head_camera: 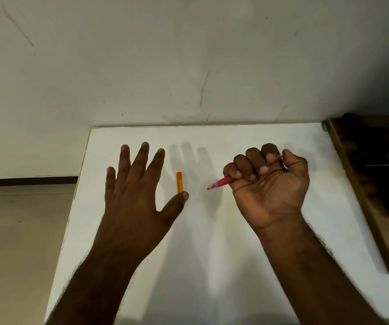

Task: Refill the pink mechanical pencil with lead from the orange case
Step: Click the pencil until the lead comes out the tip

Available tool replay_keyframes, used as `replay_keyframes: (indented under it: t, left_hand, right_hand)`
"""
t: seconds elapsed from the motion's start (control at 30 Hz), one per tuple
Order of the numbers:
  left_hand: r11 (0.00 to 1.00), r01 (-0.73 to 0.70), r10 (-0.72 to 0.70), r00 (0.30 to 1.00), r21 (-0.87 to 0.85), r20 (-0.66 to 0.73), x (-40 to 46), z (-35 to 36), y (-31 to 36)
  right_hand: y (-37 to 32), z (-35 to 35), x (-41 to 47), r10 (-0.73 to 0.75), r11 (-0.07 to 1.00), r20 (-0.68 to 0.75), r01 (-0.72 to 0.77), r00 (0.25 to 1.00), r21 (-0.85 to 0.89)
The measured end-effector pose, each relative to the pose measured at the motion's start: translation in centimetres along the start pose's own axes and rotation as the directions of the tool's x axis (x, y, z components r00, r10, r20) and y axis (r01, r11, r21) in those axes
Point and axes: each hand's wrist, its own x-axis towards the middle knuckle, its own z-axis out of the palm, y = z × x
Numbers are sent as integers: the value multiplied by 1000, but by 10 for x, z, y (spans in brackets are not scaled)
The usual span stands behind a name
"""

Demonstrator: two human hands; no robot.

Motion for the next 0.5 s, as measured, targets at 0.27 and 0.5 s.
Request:
replay_keyframes:
  t: [0.27, 0.5]
  left_hand:
    - [1000, 11, -11, 1000, -11, 14, 0, -1, 1]
    - [998, 14, -14, 1000, -68, 4, 0, -2, 2]
  right_hand:
    - [2, -1, -1, 7, 1000, 27, -8, 1000, 16]
    - [2, -1, 0, -5, 1000, 13, 5, 1000, 1]
